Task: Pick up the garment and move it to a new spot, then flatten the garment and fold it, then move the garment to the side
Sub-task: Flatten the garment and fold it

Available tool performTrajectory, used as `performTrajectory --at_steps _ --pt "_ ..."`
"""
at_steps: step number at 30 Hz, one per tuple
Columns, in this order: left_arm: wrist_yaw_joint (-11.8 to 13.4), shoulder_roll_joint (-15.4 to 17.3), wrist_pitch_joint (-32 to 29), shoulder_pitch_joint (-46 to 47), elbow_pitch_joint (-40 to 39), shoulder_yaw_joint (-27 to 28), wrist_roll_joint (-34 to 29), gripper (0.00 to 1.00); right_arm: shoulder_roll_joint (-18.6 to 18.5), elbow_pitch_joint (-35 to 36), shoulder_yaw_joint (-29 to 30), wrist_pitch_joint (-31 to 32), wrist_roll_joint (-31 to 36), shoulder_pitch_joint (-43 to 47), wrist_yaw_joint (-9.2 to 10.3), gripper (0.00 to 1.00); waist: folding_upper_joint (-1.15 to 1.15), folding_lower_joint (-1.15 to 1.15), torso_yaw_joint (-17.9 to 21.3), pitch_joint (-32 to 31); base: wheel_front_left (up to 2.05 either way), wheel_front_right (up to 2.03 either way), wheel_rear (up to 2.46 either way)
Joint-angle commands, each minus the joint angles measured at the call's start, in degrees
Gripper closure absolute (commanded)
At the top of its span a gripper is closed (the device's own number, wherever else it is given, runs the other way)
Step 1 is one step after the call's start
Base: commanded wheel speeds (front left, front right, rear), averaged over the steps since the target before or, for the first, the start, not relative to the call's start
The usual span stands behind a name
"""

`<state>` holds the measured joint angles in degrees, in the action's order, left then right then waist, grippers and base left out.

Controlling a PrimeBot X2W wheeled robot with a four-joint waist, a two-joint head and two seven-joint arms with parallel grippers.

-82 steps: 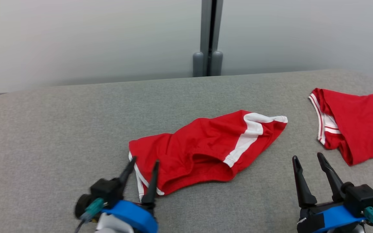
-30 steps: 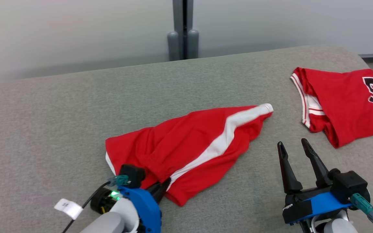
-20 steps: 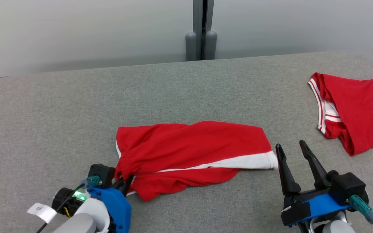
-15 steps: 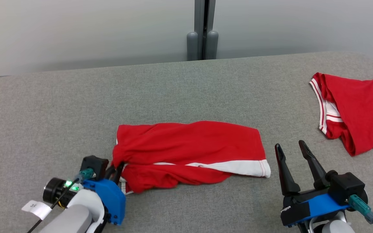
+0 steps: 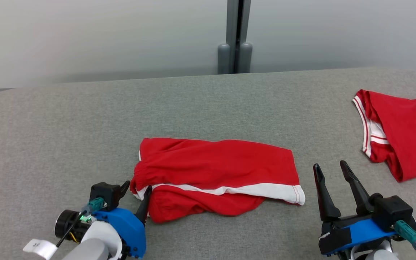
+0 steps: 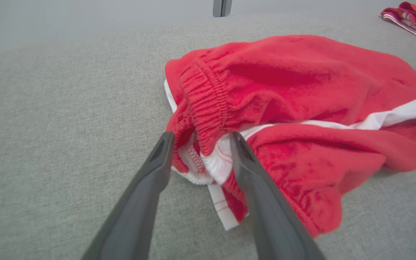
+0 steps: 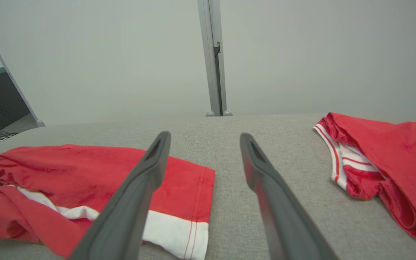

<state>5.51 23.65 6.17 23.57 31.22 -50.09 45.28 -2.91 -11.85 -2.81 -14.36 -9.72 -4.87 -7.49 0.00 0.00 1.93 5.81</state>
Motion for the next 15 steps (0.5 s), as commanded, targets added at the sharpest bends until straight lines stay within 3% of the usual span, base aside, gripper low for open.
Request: performTrajectory --at_steps 1,7,15 --pt "0.1 0.4 0.4 -1.0 -0.8 0.4 0.5 0.0 0.0 0.4 0.3 0.3 0.3 0.7 0.0 0.0 0.0 0.0 -0.4 -0.3 0.0 0.0 0.0" --pt "1.6 1.6 2.3 -3.6 -5.0 1.5 1.4 0.0 -0.2 1.1 0.9 1.0 0.3 1.8 0.0 0.0 0.0 0.0 -2.4 -1.8 0.0 0.0 0.0" --pt "4.7 2.8 8.6 -7.6 -11.4 7.8 1.2 0.0 -0.6 1.5 1.9 1.6 -0.5 3.1 0.0 0.0 0.0 0.0 -3.7 -4.1 0.0 0.0 0.0"
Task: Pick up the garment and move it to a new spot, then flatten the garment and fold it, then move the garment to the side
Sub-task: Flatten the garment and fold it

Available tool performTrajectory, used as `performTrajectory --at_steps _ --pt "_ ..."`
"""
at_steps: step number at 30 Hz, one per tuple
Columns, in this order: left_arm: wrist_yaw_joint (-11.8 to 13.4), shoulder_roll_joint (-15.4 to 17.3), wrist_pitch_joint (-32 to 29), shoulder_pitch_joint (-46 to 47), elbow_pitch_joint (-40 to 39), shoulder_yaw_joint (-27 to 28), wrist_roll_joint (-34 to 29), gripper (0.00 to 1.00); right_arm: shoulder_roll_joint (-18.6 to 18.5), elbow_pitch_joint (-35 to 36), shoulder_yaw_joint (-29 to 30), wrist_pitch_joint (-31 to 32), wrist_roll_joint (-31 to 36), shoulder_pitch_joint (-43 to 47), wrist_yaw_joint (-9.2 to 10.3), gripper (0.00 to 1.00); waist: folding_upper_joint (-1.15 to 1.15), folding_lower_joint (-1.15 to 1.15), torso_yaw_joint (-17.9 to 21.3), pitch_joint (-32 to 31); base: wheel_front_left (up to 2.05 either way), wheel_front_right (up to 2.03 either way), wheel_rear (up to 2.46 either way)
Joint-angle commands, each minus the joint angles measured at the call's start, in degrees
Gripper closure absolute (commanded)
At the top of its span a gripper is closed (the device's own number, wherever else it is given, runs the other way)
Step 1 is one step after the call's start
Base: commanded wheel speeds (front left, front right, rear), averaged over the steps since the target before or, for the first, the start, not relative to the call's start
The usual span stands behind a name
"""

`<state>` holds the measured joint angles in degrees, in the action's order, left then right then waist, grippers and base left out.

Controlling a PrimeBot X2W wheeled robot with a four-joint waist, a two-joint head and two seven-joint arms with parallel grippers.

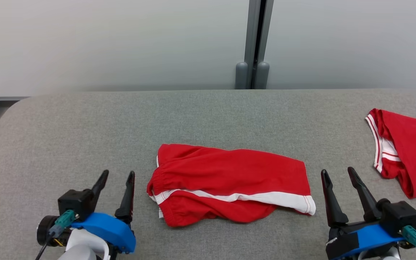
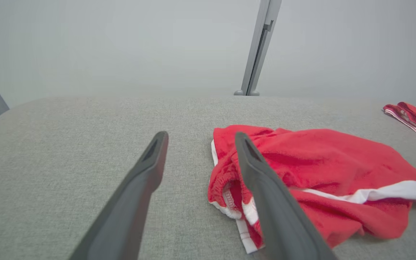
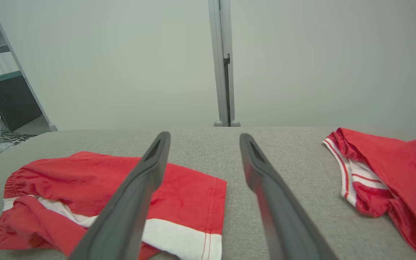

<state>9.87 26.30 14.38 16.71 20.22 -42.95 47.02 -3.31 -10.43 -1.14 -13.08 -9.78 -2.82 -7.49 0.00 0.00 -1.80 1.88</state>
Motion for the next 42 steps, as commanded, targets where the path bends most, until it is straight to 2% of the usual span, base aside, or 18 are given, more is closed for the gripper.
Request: performTrajectory --at_steps 1,4,7,12,17,27,42 --pt "0.6 0.1 0.6 -1.3 -1.3 1.8 -1.1 0.0 -0.2 0.2 0.5 0.3 -0.5 1.2 0.0 0.0 0.0 0.0 -0.1 -0.4 0.0 0.0 0.0" --pt "1.3 -0.8 0.8 -3.1 -5.7 7.4 -5.3 0.0 -0.1 0.7 1.2 0.4 -0.5 1.7 0.0 0.0 0.0 0.0 -0.4 -0.9 0.0 0.0 0.0" --pt "0.5 -2.5 0.8 -6.5 -9.0 13.1 -10.2 0.0 -0.1 1.1 2.0 0.8 -0.3 2.3 0.0 0.0 0.0 0.0 -0.5 -1.3 0.0 0.0 0.0" --pt "-2.7 -5.5 0.9 -10.5 -9.9 20.9 -15.9 0.0 0.0 1.6 2.9 1.4 -0.3 2.6 0.0 0.0 0.0 0.0 -0.5 -1.8 0.0 0.0 0.0" --pt "-5.9 -8.4 0.9 -13.0 -8.0 26.4 -19.7 0.0 0.1 1.6 3.7 2.3 -0.4 3.2 0.0 0.0 0.0 0.0 -0.2 -2.1 0.0 0.0 0.0" --pt "-10.6 -11.9 0.9 -14.1 -3.6 31.5 -24.9 0.0 0.3 1.3 5.0 3.8 -0.6 4.6 0.0 0.0 0.0 0.0 0.5 -2.7 0.0 0.0 0.0" --pt "-13.9 -15.0 0.9 -13.4 -1.5 35.3 -29.3 0.0 0.4 2.5 4.3 4.2 -0.8 5.0 0.0 0.0 0.0 0.0 0.8 -2.1 0.0 0.0 0.0"
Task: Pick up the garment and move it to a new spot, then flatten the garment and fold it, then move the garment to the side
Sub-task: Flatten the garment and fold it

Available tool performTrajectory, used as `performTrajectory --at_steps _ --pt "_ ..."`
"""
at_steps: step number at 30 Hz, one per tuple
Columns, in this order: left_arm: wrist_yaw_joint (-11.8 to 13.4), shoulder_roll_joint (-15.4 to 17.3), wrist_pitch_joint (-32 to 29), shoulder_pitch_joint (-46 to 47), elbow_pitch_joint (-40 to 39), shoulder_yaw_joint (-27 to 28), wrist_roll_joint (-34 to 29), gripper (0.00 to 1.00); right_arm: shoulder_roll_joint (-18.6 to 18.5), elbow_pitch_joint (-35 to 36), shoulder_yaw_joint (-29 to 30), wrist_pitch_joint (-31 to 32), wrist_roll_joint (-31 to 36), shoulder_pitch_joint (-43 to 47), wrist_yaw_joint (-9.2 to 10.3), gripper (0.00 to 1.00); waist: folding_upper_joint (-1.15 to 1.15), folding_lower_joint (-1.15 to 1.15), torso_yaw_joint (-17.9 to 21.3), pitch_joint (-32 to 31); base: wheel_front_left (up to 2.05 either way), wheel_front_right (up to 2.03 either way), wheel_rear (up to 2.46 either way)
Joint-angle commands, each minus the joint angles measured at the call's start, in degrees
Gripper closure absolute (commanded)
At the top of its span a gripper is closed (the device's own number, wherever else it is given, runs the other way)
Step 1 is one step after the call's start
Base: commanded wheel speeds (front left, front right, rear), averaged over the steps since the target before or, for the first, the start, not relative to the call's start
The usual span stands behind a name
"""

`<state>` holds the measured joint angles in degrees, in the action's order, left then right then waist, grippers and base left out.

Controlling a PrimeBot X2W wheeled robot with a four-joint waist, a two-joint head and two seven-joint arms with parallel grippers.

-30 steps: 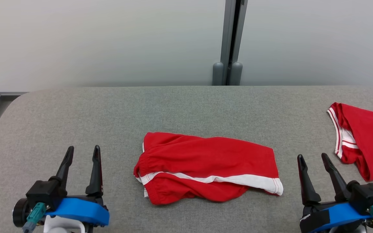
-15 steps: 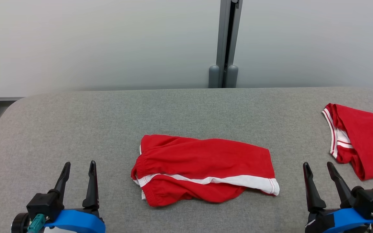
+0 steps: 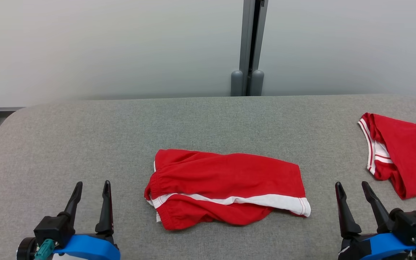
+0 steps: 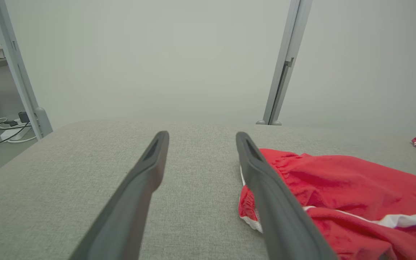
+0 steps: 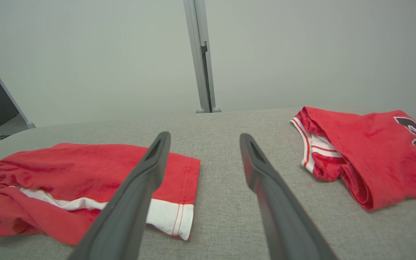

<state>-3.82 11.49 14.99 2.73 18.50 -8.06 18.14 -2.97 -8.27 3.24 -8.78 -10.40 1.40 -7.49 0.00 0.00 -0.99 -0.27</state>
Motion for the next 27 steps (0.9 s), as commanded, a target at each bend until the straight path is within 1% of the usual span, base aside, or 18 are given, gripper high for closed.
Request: performTrajectory --at_steps 1,4,10,16,21,26,27 --pt "-0.4 -0.3 0.2 0.6 0.4 0.5 -0.7 0.0 0.1 0.4 -0.1 0.0 -0.1 0.8 0.0 0.0 0.0 0.0 -0.1 0.0 0.0 0.0 0.0" --pt "-0.8 -0.8 0.2 0.6 1.0 0.5 -1.1 0.0 0.1 0.6 -0.1 0.1 -0.2 1.0 0.0 0.0 0.0 0.0 -0.2 0.0 0.0 0.0 0.0" --pt "-2.2 -2.3 0.2 1.9 4.1 -1.8 -1.0 0.0 0.1 0.0 -0.5 -0.2 -0.8 0.5 0.0 0.0 0.0 0.0 -0.3 0.0 0.0 0.0 0.0" --pt "-3.2 -4.1 -1.1 4.2 10.0 -5.9 -0.1 0.0 0.1 -0.5 -2.0 -0.3 -1.1 -0.3 0.0 0.0 0.0 0.0 0.3 0.5 0.0 0.0 0.0" --pt "-3.3 -5.0 -3.5 6.0 14.8 -8.0 1.3 0.0 0.1 -1.2 -2.6 -0.7 -1.3 -1.0 0.0 0.0 0.0 0.0 0.9 1.0 0.0 0.0 0.0" --pt "-3.5 -6.1 -5.2 8.8 19.8 -8.6 3.0 0.0 0.1 -2.1 -3.6 -1.0 -1.7 -1.8 0.0 0.0 0.0 0.0 1.6 1.6 0.0 0.0 0.0" --pt "-3.1 -6.2 -5.6 9.3 20.8 -8.4 3.2 0.0 0.1 -2.2 -3.8 -1.1 -1.7 -2.0 0.0 0.0 0.0 0.0 1.7 1.7 0.0 0.0 0.0"
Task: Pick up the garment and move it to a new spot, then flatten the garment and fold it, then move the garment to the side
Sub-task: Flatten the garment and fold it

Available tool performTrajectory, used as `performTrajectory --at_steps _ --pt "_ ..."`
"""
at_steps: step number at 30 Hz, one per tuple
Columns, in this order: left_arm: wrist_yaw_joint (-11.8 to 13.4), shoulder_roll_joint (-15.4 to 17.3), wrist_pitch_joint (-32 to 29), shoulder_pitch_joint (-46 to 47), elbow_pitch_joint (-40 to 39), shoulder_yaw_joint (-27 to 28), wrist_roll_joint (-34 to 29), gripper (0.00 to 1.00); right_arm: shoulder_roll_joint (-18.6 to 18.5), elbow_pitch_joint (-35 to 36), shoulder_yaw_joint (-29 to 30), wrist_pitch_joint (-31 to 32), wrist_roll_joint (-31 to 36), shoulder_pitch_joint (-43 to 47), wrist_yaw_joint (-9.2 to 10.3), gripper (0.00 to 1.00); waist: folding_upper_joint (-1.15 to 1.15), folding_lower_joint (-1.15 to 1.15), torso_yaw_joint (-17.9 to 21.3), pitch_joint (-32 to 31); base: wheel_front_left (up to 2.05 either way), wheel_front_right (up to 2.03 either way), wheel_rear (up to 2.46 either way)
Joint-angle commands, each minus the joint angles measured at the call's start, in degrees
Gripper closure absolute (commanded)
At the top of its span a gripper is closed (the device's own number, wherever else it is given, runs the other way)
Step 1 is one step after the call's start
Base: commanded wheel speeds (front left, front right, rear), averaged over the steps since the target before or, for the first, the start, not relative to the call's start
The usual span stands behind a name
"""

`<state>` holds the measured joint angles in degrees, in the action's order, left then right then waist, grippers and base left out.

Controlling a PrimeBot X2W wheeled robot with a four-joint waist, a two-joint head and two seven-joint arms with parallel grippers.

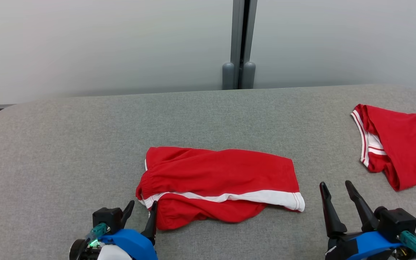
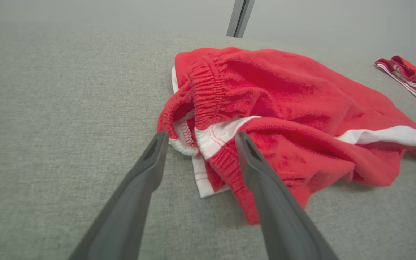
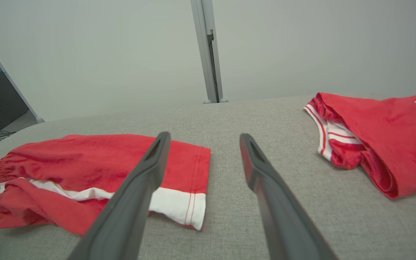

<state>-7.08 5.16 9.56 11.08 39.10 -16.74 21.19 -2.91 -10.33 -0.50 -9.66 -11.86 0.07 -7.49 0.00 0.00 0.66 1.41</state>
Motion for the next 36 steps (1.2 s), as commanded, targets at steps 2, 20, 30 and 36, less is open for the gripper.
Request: performTrajectory --at_steps 2,20,30,36 --pt "0.7 0.0 -0.8 1.9 1.8 0.2 0.4 0.0 0.0 -0.5 -0.3 -0.5 -0.3 -1.1 0.0 0.0 0.0 0.0 0.3 0.2 0.0 0.0 0.0" --pt "-0.1 -1.0 -1.9 7.5 9.6 -1.9 3.7 0.67 0.0 -1.3 -1.2 -0.9 -0.1 -2.0 0.0 0.0 0.0 0.0 1.9 1.3 0.0 0.0 0.0" --pt "-0.5 -0.5 -0.1 7.8 7.6 -5.3 5.9 1.0 0.0 -3.0 -2.0 2.2 -2.0 -1.9 0.0 0.0 0.0 0.0 1.4 1.1 0.0 0.0 0.0" --pt "-0.4 1.2 0.4 6.4 4.3 -5.8 6.5 1.0 0.0 -7.3 -2.2 11.7 -5.8 -5.3 0.0 0.0 0.0 0.0 0.6 2.3 0.0 0.0 0.0"
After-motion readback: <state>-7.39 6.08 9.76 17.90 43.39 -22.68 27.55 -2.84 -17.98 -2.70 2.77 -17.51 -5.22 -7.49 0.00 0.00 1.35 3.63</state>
